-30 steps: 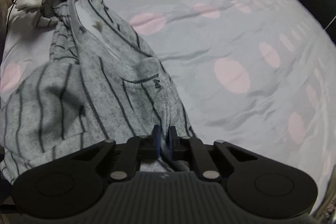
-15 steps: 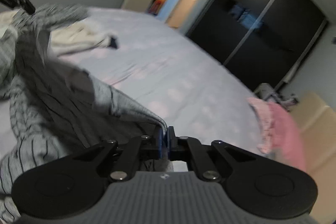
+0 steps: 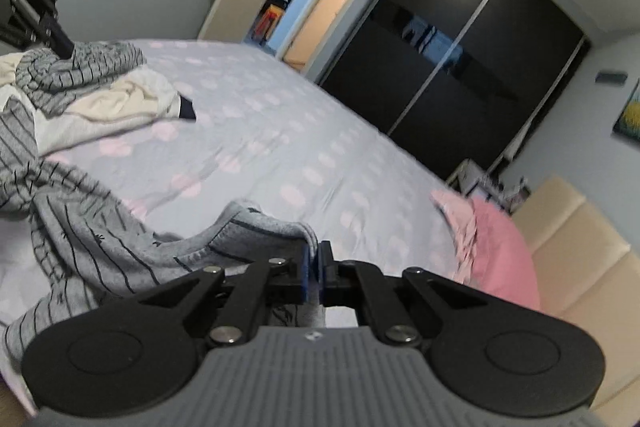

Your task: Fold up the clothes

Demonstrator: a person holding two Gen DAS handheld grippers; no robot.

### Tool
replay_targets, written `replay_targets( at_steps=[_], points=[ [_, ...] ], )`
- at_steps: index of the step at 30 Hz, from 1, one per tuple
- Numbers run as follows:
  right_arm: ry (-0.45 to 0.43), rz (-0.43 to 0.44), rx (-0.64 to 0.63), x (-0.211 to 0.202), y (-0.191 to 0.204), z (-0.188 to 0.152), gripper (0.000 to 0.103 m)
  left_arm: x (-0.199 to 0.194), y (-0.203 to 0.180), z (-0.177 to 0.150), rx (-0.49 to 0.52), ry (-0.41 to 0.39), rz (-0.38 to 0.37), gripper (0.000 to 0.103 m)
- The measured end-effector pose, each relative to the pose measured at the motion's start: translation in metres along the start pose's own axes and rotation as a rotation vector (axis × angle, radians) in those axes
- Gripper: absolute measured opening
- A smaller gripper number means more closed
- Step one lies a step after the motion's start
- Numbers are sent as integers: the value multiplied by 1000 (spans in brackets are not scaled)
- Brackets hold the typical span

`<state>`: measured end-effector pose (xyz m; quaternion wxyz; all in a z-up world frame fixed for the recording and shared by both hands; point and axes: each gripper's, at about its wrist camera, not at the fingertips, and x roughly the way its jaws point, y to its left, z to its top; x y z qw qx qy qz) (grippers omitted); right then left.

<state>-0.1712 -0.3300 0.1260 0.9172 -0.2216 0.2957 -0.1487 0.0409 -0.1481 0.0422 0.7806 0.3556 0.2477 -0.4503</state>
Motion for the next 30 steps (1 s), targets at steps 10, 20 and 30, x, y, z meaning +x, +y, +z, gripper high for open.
replay_targets(
  at_steps=[10, 20, 30],
  points=[
    [304, 23, 125, 56, -9, -100, 5, 101, -26, -4, 62, 139, -101, 25],
    [410, 107, 183, 86, -9, -146, 5, 208, -44, -6, 142, 240, -231, 37],
    [445, 141, 205, 106, -12, -156, 5, 237, -55, -29, 166, 260, -308, 37]
  ],
)
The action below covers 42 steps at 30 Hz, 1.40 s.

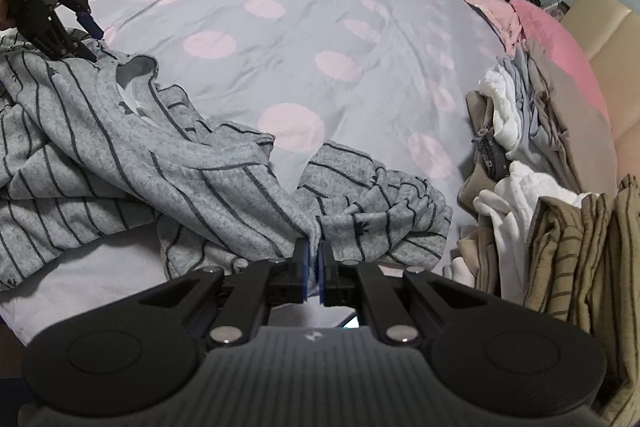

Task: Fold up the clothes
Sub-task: 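Raise the shirt high with both grippers and shake it out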

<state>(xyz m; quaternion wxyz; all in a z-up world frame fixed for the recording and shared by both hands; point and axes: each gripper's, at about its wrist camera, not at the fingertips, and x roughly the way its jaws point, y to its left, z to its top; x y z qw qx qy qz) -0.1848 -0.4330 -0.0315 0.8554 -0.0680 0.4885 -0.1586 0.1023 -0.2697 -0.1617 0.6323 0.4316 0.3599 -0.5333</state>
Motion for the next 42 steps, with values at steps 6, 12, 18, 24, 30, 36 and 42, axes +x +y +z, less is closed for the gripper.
replay_targets(
  at_steps=[6, 12, 18, 24, 30, 36, 42],
  points=[
    [15, -16, -16, 4, 5, 0, 5, -5, 12, 2, -155, 1, -7, 8],
    [-16, -47, -23, -7, 8, 2, 5, -48, 11, -1, -239, -71, 108, 4],
    [-139, -128, -12, -32, 13, 16, 5, -137, 25, -11, -354, -237, 253, 4],
    [-325, -235, -5, -79, 21, 47, 4, -225, 28, -20, -390, -349, 375, 3],
    [-545, -374, -54, -164, 32, 80, 4, -334, 11, -28, -393, -562, 477, 3],
    [-791, -519, -69, -274, 41, 93, 4, -438, -18, -50, -412, -826, 553, 3],
    [-1014, -655, -97, -367, 64, 74, 4, -518, -59, -79, -372, -1021, 632, 3]
  ],
)
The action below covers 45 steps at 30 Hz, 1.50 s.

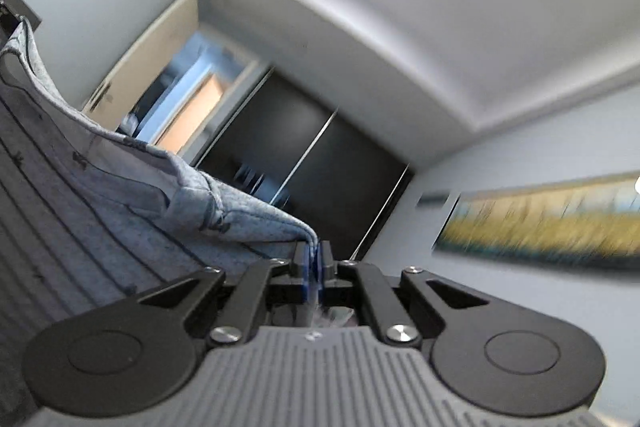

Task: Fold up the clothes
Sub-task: 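Raise the shirt high with both grippers and shake it out, then lay the shirt flat on the sheet and open both grippers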

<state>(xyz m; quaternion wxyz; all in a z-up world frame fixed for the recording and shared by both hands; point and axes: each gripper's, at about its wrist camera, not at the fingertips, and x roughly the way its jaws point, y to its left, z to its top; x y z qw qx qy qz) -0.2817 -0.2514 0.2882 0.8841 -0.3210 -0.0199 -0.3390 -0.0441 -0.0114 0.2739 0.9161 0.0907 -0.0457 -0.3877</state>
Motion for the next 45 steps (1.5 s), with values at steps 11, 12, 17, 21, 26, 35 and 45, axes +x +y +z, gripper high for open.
replay_targets(
  at_steps=[11, 12, 17, 21, 26, 35, 45],
  points=[
    [-256, -179, 57, -57, -43, 70, 4, -72, -9, 75, -8, -294, 33, 3],
    [-250, -180, 74, -52, -45, 72, 4, -63, -9, 77, -3, -279, 32, 3],
    [-135, -105, 100, -2, -33, 56, 4, -1, -9, 62, 6, -123, 30, 3],
    [1, -15, 81, 45, -2, 16, 4, 58, -2, 23, -3, 38, 33, 3],
    [180, 85, 50, 111, 48, -43, 4, 141, 3, -41, 28, 223, 79, 3],
    [399, 155, -2, 253, 137, -117, 4, 302, -2, -143, 80, 481, 142, 3],
    [722, 261, -39, 375, 246, -263, 4, 415, -23, -292, 123, 772, 90, 3]
  ],
)
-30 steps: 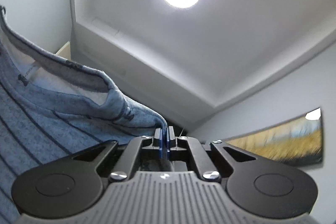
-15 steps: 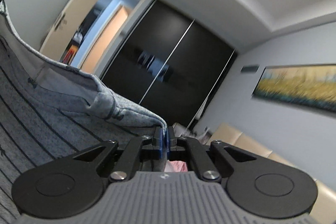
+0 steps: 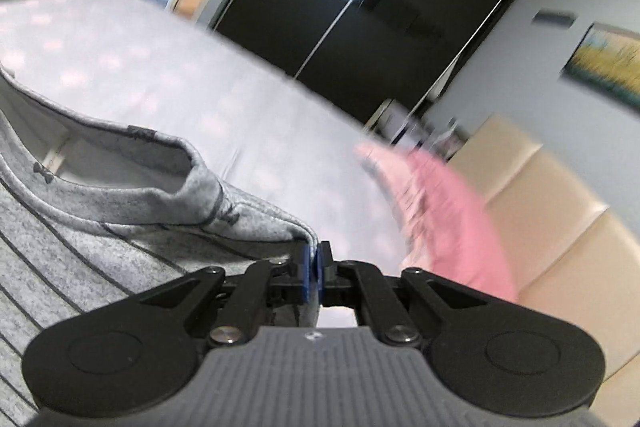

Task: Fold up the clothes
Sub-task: 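Lay the shirt flat on the sheet and open both grippers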

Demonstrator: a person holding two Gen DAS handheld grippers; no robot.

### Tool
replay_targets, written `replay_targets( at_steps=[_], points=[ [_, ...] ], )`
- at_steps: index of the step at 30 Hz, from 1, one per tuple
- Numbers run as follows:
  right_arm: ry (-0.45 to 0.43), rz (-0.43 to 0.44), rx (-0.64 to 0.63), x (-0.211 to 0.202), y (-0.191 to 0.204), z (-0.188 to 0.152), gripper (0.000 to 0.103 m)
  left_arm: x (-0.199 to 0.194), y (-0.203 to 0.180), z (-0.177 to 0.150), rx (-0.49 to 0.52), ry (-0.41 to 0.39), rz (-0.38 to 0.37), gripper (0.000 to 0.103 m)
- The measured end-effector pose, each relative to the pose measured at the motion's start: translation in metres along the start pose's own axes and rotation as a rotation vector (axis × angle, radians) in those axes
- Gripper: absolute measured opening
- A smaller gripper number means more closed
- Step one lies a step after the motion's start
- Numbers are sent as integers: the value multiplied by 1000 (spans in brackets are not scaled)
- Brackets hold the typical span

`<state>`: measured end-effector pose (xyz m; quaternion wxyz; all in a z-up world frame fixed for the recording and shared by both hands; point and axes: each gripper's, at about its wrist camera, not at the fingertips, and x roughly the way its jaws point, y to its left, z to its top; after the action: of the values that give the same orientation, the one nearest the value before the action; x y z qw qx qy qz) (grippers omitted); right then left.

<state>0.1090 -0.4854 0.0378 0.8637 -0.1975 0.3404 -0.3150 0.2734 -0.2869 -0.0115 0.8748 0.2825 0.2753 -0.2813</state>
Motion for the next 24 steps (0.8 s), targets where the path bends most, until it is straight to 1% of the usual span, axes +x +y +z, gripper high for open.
replay_targets(
  at_steps=[1, 4, 6, 8, 9, 11, 12, 13, 14, 15, 16, 19, 21, 24],
  points=[
    [27, 16, 0, 15, 6, -7, 4, 15, -4, -5, 7, 30, -9, 3],
    [102, 52, 1, 54, 22, -29, 4, 49, -18, -17, 50, 84, -13, 3],
    [137, 73, -5, 81, 36, -31, 4, 69, -27, -22, 67, 115, -9, 3],
    [172, 88, -10, 100, 44, -31, 5, 85, -29, -26, 46, 146, -16, 4],
    [187, 96, -10, 109, 48, -31, 5, 92, -30, -26, 36, 159, -19, 8],
    [215, 110, 5, 117, 57, -45, 5, 101, -31, -26, 23, 182, -29, 14],
    [221, 117, 17, 121, 59, -47, 7, 106, -31, -26, 17, 193, -34, 17],
    [225, 125, 27, 124, 60, -49, 12, 110, -32, -26, 14, 200, -39, 19],
    [221, 134, 32, 124, 62, -50, 23, 112, -32, -24, 20, 194, -44, 23],
    [217, 140, 36, 123, 63, -51, 28, 109, -30, -26, 24, 189, -49, 28],
    [213, 136, 37, 119, 61, -50, 31, 104, -27, -29, 25, 184, -51, 30],
    [210, 147, 71, 105, 48, -51, 33, 89, -15, -37, 2, 173, -66, 39],
    [210, 168, 109, 97, 35, -53, 33, 75, -6, -43, -17, 167, -79, 41],
    [221, 228, 171, 70, 15, -67, 33, 40, 9, -61, -55, 176, -107, 43]
  ],
)
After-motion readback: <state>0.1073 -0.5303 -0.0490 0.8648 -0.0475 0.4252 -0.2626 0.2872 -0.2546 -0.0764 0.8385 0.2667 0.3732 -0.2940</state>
